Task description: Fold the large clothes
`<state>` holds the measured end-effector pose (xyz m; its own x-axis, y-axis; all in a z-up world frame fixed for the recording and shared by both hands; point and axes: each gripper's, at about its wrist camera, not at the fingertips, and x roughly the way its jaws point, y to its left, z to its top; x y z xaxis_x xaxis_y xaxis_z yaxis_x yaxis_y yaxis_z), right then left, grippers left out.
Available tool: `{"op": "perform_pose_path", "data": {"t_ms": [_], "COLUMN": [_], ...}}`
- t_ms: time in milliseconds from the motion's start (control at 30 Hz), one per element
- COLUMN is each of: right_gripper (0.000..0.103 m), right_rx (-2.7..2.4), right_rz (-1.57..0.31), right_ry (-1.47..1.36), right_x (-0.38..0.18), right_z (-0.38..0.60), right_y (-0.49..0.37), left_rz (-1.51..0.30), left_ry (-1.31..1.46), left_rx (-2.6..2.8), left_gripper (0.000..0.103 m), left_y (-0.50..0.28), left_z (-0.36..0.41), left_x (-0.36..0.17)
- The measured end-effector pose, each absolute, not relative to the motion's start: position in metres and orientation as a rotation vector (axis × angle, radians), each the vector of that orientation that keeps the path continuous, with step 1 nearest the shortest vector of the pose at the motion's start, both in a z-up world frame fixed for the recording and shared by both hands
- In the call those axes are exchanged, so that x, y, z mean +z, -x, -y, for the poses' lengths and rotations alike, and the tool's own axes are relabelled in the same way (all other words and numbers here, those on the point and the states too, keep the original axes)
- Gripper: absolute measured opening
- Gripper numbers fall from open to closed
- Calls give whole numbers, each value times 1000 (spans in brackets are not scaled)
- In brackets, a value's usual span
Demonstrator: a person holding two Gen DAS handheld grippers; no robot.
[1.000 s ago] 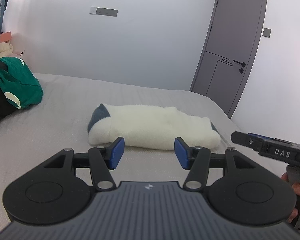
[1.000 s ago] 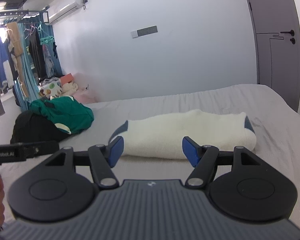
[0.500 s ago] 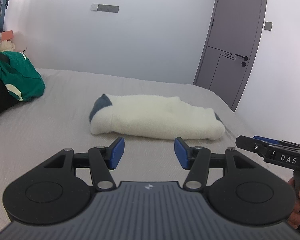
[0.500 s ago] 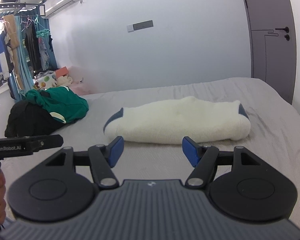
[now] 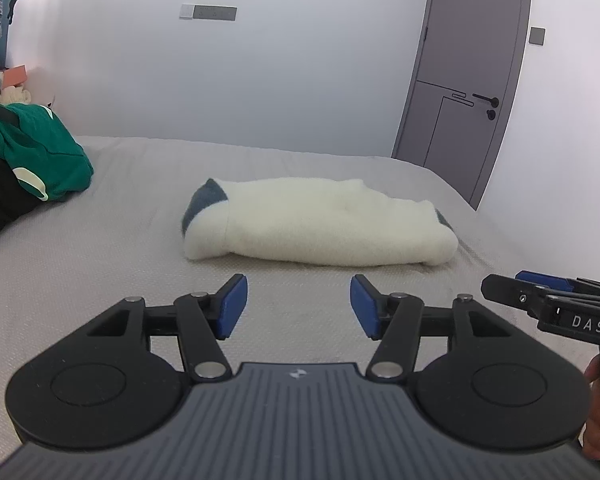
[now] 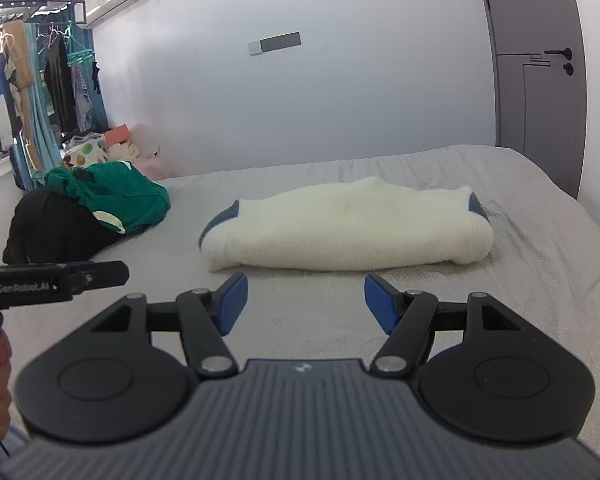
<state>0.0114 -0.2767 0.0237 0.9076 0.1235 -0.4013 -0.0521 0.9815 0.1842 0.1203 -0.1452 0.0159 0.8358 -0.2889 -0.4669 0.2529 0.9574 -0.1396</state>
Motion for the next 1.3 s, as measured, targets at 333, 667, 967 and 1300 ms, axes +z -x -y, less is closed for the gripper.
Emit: {"op": "perform_pose_path", "data": {"t_ms": [333,667,967,1300], "right_gripper": [68,103,103,103], "right_rx": [69,34,32,26], "right_rz": [-430,-423,-441,-442], "right_ry": [-168,-128,-144,-147], "right_x": [24,24,22,22], "right_z": [278,278,278,278], "right_y": [-15,-18,-19,-18], "left_rz": [-505,-498,-499,-516], "left_ry": [86,54,54,49], "left_rx": [-283,-284,-265,-242], "left_gripper": [86,101,103,103], "left_y": [-123,-122,-121,-122], "left_z": [144,146,147,150], "left_x": [16,17,17,17]}}
